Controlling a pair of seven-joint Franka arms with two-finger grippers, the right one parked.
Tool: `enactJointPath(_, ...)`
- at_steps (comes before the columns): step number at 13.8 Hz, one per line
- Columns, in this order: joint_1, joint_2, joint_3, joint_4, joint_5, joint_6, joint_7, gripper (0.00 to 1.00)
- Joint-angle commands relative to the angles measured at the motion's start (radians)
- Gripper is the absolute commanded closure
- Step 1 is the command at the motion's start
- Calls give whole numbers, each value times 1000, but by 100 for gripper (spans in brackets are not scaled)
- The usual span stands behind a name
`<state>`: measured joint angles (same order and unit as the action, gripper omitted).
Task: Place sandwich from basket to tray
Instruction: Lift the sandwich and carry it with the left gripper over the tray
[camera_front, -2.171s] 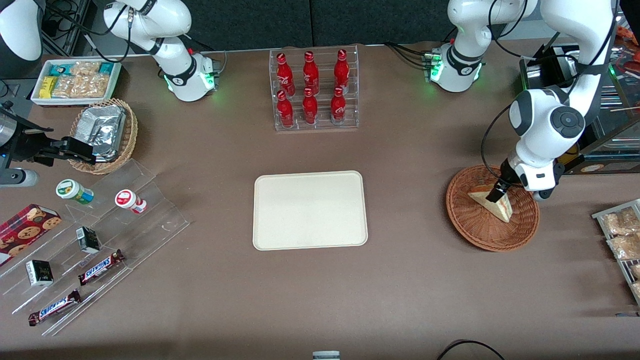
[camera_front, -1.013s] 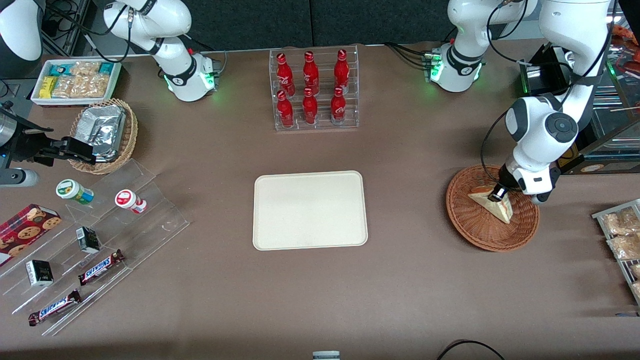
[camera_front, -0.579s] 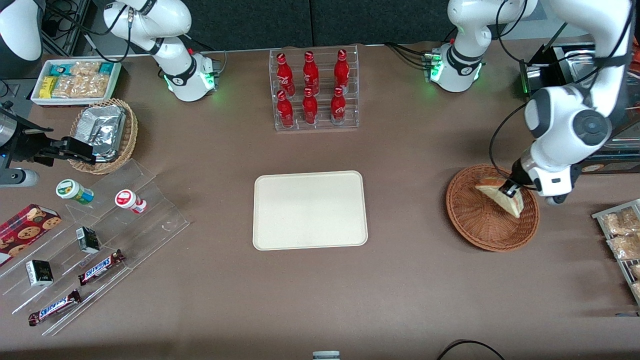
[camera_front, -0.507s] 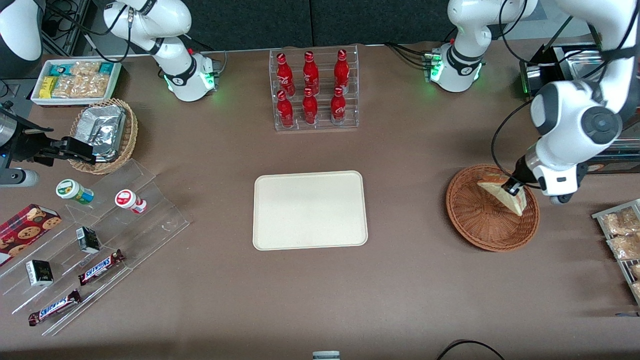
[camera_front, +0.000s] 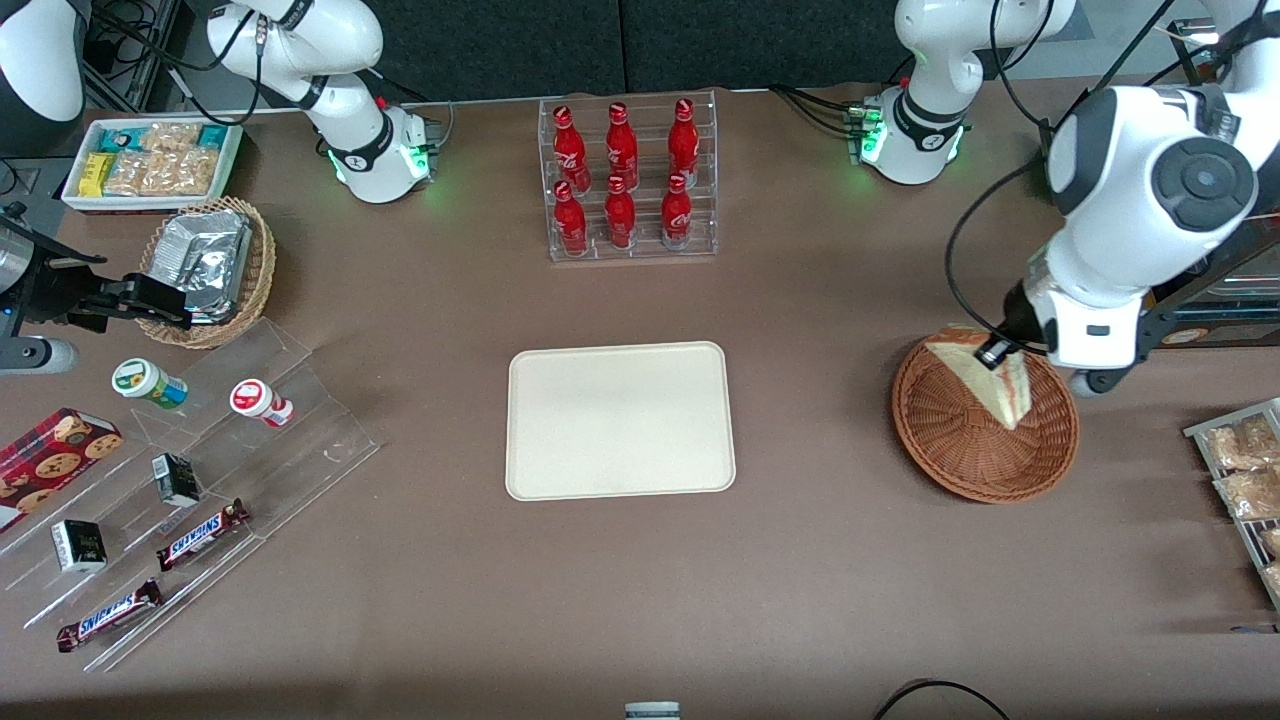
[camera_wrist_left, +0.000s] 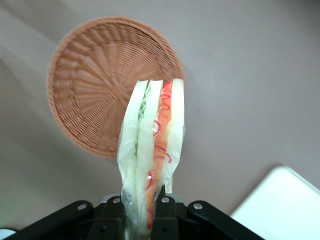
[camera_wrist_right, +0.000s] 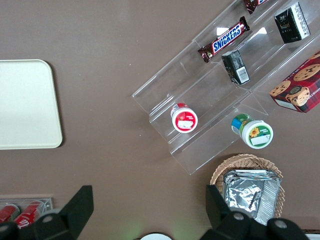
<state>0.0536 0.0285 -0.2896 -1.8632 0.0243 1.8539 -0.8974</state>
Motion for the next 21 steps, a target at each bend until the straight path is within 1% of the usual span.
enactJointPath(1,-3,77,-109,159,-12,-87,-9,100)
enactJointPath(3,-3,138,-198,212,0,-94,-2,100)
enactJointPath(4,-14,160,-225,229,3,-90,0,100)
enactJointPath(5,-41,200,-229,258,3,-84,0,100)
enactJointPath(6,-87,246,-229,298,23,-84,0,100)
enactJointPath(8,-183,353,-229,367,106,-81,-12,100)
enactJointPath(10,-233,454,-227,430,160,-58,-12,100)
enactJointPath(12,-274,542,-227,458,192,29,0,100)
enactJointPath(14,-329,635,-226,493,287,94,-12,100)
enactJointPath(15,-343,671,-224,502,305,103,-12,100)
enactJointPath(17,-348,712,-224,506,309,151,-15,100)
enactJointPath(18,-377,729,-221,506,312,178,-24,100)
enactJointPath(19,-408,741,-203,507,328,201,-47,100)
enactJointPath(21,-434,772,-175,507,335,235,-84,100)
